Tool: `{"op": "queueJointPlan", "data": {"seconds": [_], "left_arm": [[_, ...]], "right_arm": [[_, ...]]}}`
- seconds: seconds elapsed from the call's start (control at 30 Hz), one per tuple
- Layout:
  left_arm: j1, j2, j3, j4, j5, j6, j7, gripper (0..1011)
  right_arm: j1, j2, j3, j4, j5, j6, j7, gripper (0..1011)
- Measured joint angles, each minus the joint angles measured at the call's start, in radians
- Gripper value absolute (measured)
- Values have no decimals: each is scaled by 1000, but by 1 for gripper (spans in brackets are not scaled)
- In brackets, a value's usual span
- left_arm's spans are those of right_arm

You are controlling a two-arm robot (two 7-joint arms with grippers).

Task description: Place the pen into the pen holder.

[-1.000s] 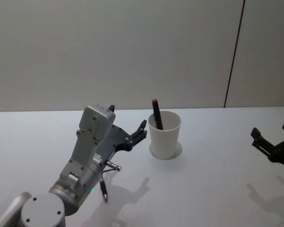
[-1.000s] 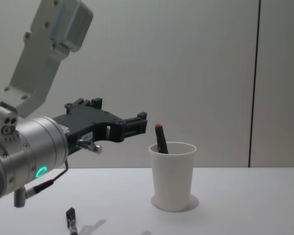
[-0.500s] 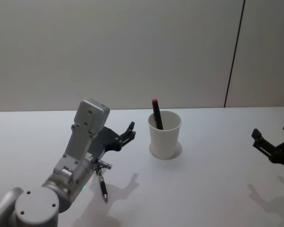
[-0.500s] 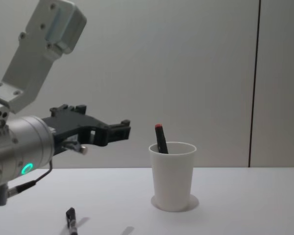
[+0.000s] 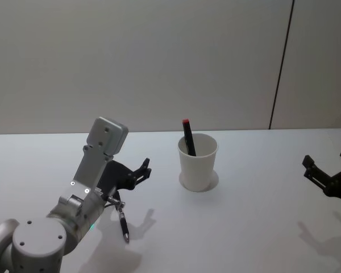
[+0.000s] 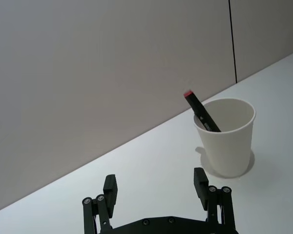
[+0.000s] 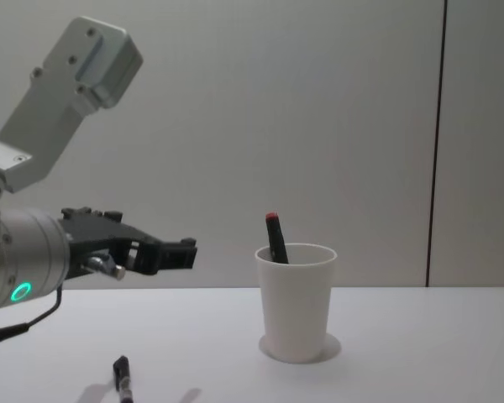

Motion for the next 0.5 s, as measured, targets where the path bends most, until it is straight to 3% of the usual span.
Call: {"op": "queueJointPlan", "data": {"seconds": [0.5], "left_arm": [[-10, -25, -2, -25, 17, 185, 35, 1004]], "right_arm": [[-1, 0, 0, 0, 0, 0, 0, 1002]]}}
